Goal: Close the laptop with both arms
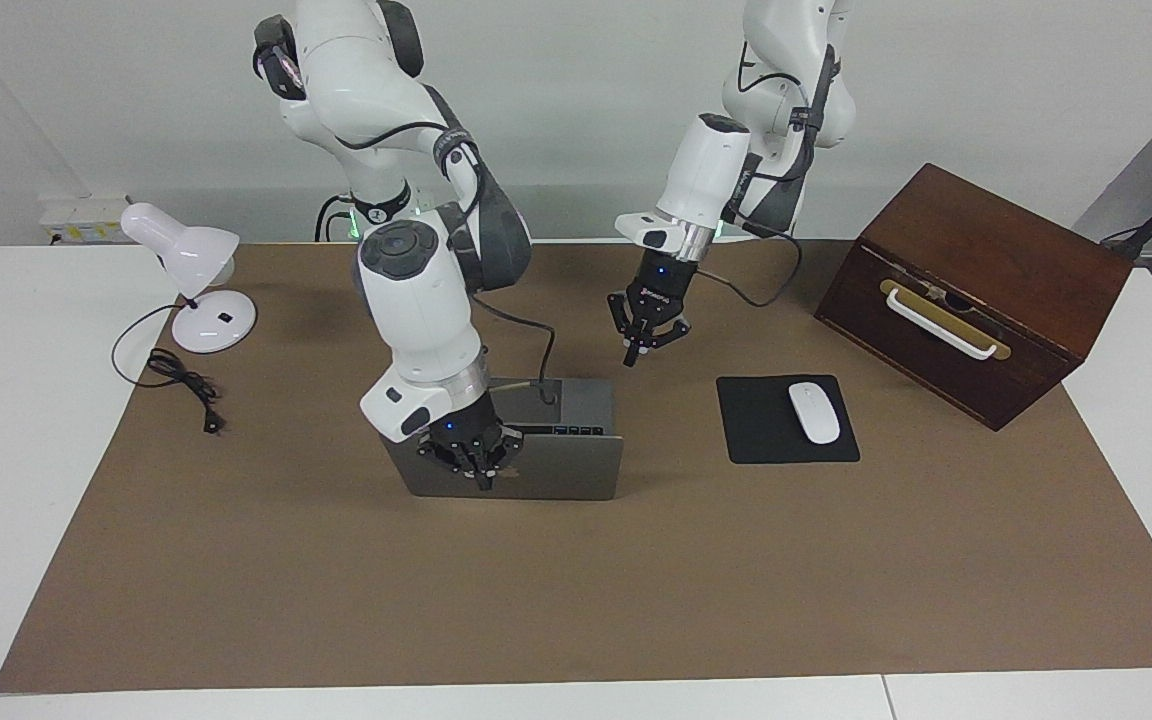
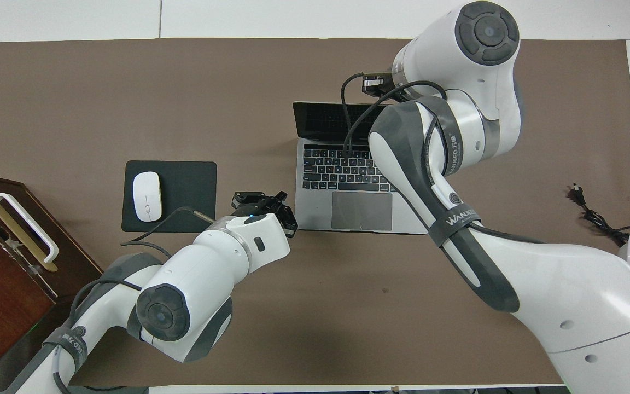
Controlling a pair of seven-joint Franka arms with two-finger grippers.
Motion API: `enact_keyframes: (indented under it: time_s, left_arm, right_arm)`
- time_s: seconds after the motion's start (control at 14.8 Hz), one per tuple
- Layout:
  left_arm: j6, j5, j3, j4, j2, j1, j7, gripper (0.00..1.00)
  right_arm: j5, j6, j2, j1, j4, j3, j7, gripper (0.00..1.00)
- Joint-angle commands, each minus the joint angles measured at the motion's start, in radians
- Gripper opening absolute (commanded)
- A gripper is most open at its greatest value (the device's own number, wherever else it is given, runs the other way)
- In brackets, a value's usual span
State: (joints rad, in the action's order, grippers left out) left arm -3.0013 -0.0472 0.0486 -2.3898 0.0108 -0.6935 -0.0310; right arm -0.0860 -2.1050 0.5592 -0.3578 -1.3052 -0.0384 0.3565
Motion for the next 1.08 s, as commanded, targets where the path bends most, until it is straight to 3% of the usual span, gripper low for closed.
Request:
enact_keyframes:
  time_s: [0.0, 0.68, 1.01]
  left_arm:
    - [-0.045, -0.008, 0.017, -0.006, -0.017, -0.02, 0.013, 0.0]
    - [-0.415, -0.008, 0.014, -0.026, -0.256, -0.043, 0.019, 0.0]
    - [-0.459, -0.008, 0.017, -0.052, -0.281, -0.064, 0.02, 0.0]
  right_arm:
    - [-0.034, 0.013, -0.031, 0.013, -0.039, 0.008, 0.012, 0.0]
    - [-0.049, 0.069, -0.039, 0.017, -0.039, 0.008, 0.007, 0.0]
    - [-0.049, 0.076, -0.051, 0.019, -0.065, 0.008, 0.002, 0.0]
